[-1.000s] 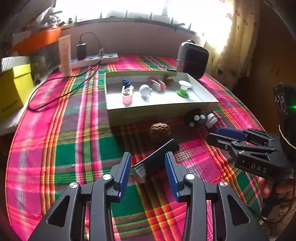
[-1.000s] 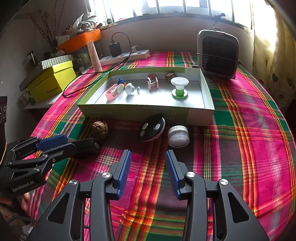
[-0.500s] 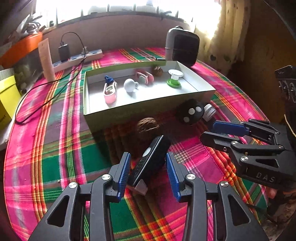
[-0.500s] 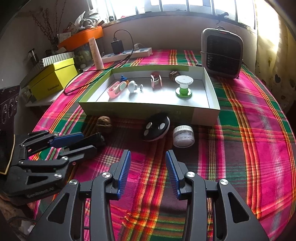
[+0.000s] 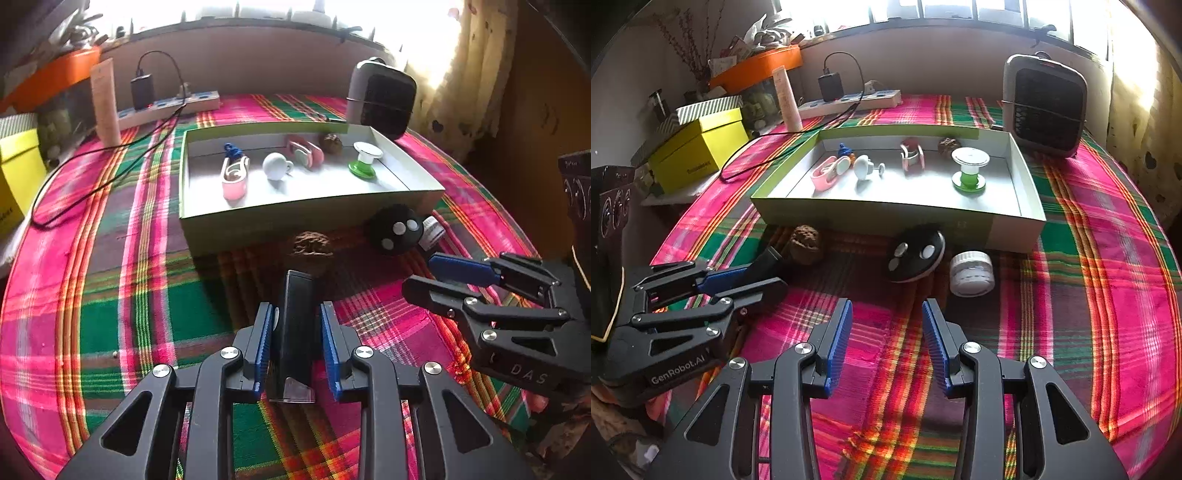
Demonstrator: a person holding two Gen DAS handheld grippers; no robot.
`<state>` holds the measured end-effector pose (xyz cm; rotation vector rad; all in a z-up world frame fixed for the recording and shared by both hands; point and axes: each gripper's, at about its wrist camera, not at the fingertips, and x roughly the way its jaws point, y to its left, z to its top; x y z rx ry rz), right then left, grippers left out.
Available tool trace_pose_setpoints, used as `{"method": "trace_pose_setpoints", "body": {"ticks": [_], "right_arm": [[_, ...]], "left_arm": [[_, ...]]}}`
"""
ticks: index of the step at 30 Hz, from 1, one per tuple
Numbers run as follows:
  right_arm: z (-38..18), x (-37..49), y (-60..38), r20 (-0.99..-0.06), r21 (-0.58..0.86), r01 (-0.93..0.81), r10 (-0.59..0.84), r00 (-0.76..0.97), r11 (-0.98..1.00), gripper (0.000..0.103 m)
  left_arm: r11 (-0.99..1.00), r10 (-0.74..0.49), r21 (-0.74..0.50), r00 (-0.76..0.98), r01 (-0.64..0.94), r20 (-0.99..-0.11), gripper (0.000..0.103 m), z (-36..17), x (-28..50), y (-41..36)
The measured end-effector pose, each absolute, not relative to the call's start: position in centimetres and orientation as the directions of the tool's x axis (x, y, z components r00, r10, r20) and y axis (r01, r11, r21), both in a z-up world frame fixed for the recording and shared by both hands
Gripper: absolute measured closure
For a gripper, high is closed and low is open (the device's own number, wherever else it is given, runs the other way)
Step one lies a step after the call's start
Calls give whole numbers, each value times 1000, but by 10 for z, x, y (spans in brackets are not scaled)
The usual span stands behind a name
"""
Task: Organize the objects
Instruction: 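Lift the black object with the left gripper while the right gripper approaches the walnut, then close the right gripper on the walnut while the left gripper holds the black object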
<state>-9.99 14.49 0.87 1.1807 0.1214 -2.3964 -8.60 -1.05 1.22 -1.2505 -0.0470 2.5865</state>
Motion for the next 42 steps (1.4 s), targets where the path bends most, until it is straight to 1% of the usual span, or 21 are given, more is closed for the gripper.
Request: {"method": "trace_pose_setpoints", "body": {"ticks": [7, 12, 18, 25, 38, 42], "right_arm": [[10, -100, 134, -771, 115, 465, -374, -515, -878, 63], [11, -102, 116, -765, 119, 507, -405, -501, -854, 63], [9, -112, 94, -764, 149, 529, -437, -475, -835, 63], [5, -122, 77, -771, 144, 531, -431, -469, -835, 62], [3, -129, 62, -788, 67, 512, -360, -499, -856, 62], [3, -130, 64, -786, 64, 511, -359, -503, -857, 62]], "left_arm": [[-973, 231, -162, -609, -167, -759, 80, 11, -81, -25], [-979, 201, -177, -621, -101, -757, 80, 10, -81, -43], [-979, 187, -192, -630, -62, -754, 80, 9, -82, -55], [-978, 186, -203, -642, -48, -744, 79, 8, -86, -64], [-975, 197, -215, -641, -51, -742, 79, 8, -88, -66], [-976, 195, -213, -641, -50, -742, 79, 8, -88, -67]]}}
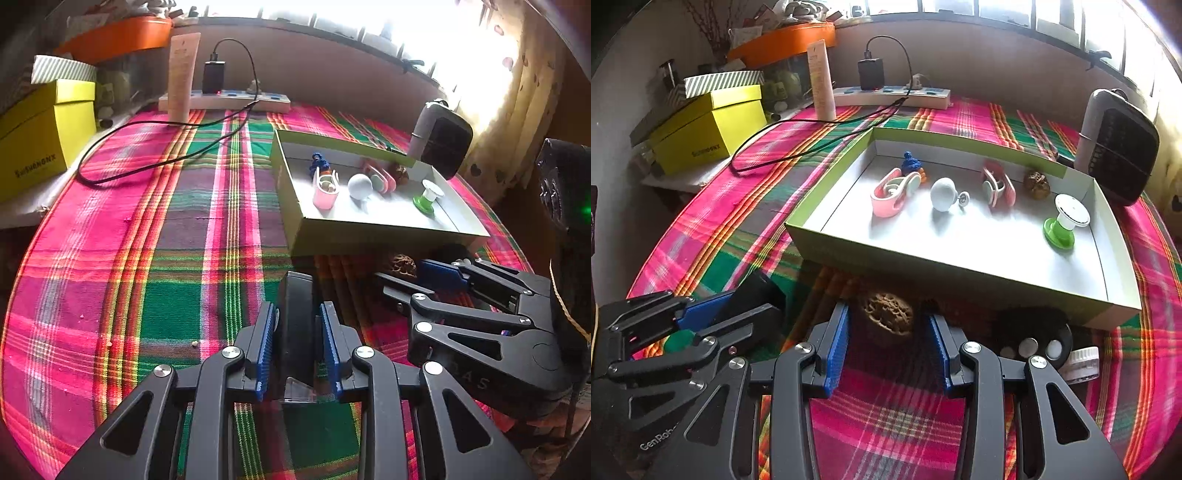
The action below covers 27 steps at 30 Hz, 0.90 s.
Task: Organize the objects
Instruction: 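Close the right gripper on the walnut while the left gripper holds the black object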
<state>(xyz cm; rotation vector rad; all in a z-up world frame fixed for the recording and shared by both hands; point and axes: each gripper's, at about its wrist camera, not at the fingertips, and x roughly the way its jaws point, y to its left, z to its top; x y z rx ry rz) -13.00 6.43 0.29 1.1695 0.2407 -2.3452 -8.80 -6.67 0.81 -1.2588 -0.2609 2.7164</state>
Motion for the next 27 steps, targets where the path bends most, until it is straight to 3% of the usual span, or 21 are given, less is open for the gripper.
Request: {"method": "trace_pose_setpoints", "body": {"ticks": [10, 14, 27], "right_arm": [[3, -131, 70, -782, 62, 499, -353, -513, -864, 63], [3, -129, 72, -780, 62, 495, -351, -517, -867, 69], [3, -125, 78, -775, 87, 501, -374, -509, -861, 69]], "left_arm": [[-983, 168, -178, -641, -50, -749, 79, 8, -89, -62], [-986, 155, -162, -641, -48, -752, 79, 8, -90, -59], [-991, 123, -127, -641, -41, -757, 79, 8, -90, -55]]}}
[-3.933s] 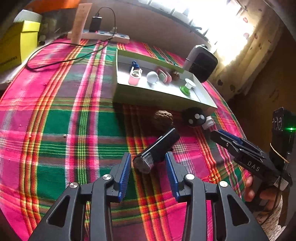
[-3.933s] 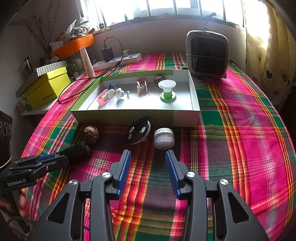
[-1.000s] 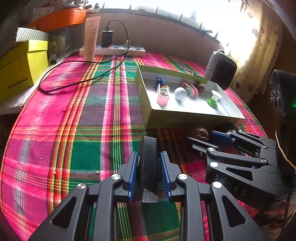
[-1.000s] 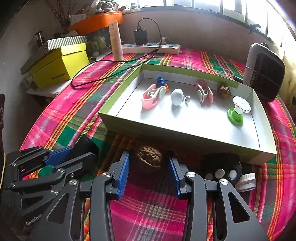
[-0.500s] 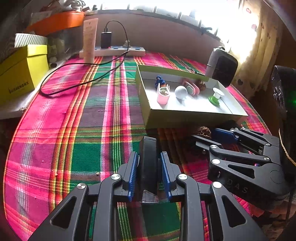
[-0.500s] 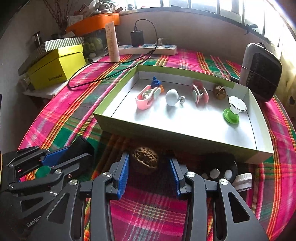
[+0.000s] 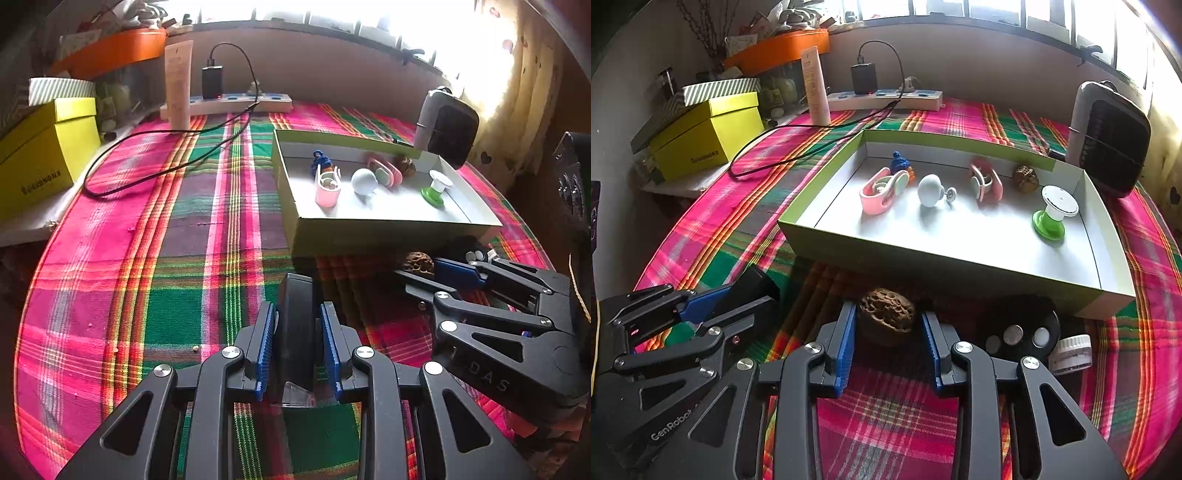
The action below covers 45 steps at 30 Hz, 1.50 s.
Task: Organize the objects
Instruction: 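Close the right gripper on the walnut while the left gripper holds the black object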
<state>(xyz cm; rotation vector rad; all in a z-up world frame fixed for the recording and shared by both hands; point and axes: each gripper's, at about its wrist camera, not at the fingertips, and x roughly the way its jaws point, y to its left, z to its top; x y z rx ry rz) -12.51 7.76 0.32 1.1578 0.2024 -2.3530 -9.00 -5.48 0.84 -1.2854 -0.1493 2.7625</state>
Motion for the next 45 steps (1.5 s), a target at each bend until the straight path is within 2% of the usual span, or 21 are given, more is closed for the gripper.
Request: {"method": "trace_pose_setpoints", "body": {"ticks": [26, 45], "right_arm": [[10, -110, 90, -752, 121, 518, -419, -509, -847, 69], [27, -105, 103, -712, 135, 511, -441, -546, -849, 69]], "left_arm": [[-995, 79, -95, -633, -8, -770, 81, 10, -91, -57], [-996, 80, -86, -678, -25, -731, 81, 37, -88, -49]]}}
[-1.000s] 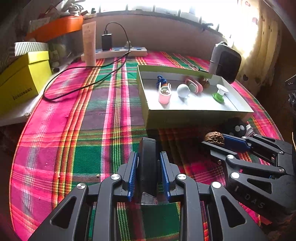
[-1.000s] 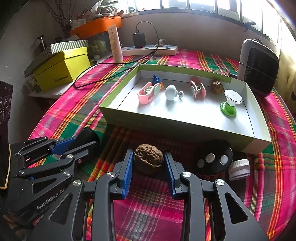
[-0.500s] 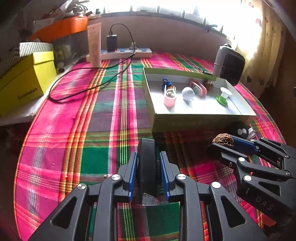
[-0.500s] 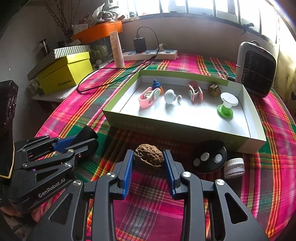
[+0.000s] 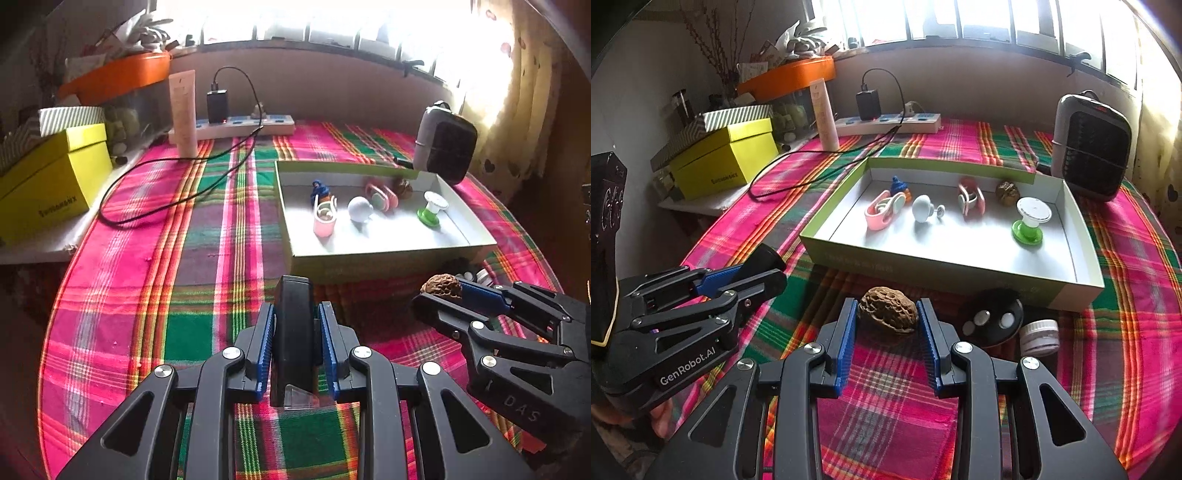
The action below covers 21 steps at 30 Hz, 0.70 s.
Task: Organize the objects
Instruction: 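Close the right gripper on the walnut while the left gripper holds the black object, then carry the walnut and the black object over the white tray with both grippers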
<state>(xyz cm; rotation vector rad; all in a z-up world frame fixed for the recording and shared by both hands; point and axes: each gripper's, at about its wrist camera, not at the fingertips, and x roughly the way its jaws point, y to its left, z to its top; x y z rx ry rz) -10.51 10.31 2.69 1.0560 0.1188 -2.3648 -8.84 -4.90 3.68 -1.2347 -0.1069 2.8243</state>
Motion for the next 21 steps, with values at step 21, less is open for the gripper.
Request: {"method": "trace_pose_setpoints", "body": {"ticks": [21], "right_arm": [[46, -130, 125, -688, 134, 479, -430, -585, -867, 69]], "left_arm": [[-989, 142, -122, -687, -78, -712, 81, 56, -113, -24]]}}
